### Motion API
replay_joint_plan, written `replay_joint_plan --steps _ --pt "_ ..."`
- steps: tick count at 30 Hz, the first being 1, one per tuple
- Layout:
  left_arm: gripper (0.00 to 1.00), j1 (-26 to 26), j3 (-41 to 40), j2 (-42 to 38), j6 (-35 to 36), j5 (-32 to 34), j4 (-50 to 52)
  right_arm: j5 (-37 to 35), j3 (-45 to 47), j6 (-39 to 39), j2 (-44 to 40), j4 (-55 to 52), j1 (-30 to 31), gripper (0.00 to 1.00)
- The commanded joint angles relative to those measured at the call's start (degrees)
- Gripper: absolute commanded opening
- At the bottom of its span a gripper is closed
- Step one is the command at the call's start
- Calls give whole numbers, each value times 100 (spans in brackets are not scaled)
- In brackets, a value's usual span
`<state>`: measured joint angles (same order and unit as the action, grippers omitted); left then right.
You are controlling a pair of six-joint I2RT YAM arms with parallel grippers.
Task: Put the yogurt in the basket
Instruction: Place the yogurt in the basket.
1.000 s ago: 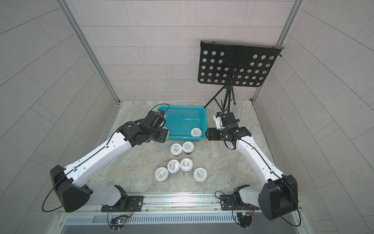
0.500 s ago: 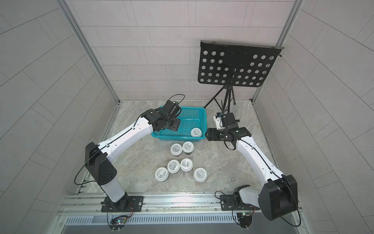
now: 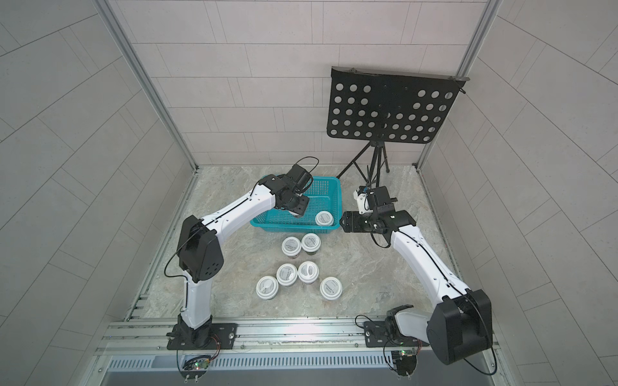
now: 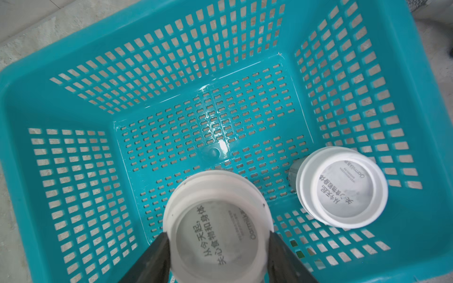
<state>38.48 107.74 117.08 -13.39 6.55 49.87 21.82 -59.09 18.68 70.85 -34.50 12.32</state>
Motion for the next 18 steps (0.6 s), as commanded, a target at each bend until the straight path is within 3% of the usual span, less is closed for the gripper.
replay_joint_plan --steps 1,18 --pt "63 -18 219 202 106 -217 276 24 12 -35 -81 -30 -28 82" --pt "63 39 295 648 200 -530 372 75 14 -47 -20 -14 -54 82"
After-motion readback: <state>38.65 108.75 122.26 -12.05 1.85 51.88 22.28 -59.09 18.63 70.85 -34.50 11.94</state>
